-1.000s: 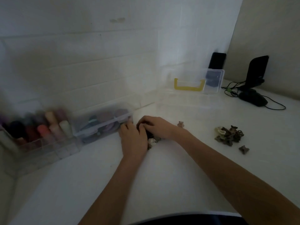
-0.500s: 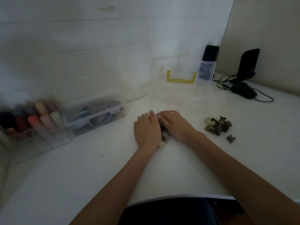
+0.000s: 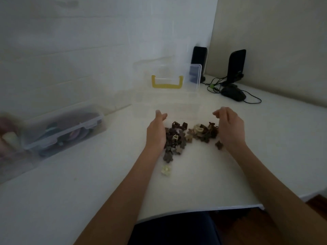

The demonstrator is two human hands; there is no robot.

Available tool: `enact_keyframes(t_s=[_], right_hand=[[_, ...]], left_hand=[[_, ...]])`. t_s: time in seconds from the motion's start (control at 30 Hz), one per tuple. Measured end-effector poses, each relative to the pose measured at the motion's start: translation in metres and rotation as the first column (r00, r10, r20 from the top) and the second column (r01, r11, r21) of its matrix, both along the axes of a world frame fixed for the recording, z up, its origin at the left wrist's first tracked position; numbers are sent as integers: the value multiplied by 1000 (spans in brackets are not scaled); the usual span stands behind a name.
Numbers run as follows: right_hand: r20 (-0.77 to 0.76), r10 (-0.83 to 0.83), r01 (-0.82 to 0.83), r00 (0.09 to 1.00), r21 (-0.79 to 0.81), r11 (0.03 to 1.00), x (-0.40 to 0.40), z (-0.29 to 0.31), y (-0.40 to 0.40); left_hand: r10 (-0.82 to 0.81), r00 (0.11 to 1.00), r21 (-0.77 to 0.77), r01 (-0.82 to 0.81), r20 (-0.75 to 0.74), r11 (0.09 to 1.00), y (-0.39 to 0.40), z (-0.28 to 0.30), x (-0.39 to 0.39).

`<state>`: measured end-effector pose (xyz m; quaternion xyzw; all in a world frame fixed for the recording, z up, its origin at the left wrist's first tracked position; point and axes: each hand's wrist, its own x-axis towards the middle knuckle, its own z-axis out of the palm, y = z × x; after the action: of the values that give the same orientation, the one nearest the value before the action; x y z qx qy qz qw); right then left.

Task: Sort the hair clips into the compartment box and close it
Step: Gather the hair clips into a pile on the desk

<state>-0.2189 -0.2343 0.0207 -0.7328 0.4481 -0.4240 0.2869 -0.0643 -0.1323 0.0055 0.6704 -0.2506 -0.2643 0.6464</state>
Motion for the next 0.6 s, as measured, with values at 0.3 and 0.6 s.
enact_keyframes(t_s=[0.3,0.6], right_hand=[[-255,263,-238,931,126,963,19,-11,24],[-409,297,-438,863,-312,843,-4,-9,76]], left_hand=[[-181,958,209,135,223,969,-28,1,-42],[-155,953,-194,106,-259,975,-16,1,-8]])
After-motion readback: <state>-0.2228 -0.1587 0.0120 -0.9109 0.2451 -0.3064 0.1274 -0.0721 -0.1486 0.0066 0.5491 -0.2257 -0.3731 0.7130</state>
